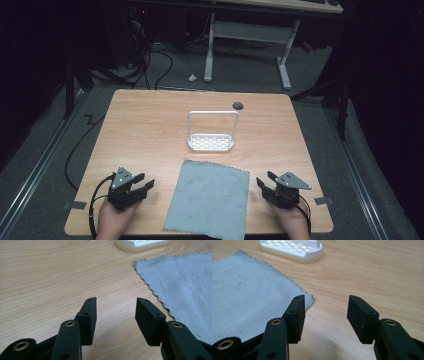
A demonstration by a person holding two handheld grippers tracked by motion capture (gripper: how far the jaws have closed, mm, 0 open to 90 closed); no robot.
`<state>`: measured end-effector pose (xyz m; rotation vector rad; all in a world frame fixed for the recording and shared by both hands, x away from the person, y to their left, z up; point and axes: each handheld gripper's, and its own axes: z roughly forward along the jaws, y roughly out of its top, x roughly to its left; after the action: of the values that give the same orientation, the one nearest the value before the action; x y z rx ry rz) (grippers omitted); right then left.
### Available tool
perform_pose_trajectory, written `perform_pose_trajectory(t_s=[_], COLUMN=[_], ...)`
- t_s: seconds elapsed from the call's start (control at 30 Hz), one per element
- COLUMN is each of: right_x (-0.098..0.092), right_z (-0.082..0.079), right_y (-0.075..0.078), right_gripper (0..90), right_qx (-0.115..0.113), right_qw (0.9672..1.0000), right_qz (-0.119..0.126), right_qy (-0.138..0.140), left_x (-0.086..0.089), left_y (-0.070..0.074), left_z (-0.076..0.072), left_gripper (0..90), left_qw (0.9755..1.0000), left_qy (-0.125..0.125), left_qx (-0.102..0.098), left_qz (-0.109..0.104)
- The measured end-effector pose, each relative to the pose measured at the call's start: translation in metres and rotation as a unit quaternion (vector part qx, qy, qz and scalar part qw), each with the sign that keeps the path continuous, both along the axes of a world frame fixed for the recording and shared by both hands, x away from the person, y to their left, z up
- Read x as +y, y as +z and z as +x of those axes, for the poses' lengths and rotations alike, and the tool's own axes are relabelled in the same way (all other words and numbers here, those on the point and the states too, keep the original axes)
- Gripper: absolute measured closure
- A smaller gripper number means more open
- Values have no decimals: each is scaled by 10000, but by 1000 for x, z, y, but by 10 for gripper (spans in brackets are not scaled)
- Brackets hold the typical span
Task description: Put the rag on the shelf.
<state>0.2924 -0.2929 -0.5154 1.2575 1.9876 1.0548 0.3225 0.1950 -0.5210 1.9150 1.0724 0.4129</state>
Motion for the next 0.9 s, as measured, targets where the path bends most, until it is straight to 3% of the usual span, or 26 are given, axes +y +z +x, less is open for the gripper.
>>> perform_pose_trajectory(t_s=[0.13, 0.63, 0.8, 0.9], right_x=[-7, -6, 0, 9], right_z=[1, 0, -4, -10], right_y=[-1, -1, 0, 1], right_gripper=[495, 506, 543, 570], right_qx=[52, 116, 179, 252], right_qw=[9999, 9998, 9995, 9986], right_qz=[102, 162, 189, 155], right_qy=[-56, 7, 189, 436], left_x=[1, -6, -17, -27], left_y=[-4, -1, 2, 4], left_z=[1, 0, -3, -4], left_gripper=[521, 516, 562, 616], left_qw=[9999, 9998, 9993, 9985], left_qy=[3, -98, -260, -426], left_qx=[109, 87, 183, 244], left_qz=[-71, -133, -206, -233])
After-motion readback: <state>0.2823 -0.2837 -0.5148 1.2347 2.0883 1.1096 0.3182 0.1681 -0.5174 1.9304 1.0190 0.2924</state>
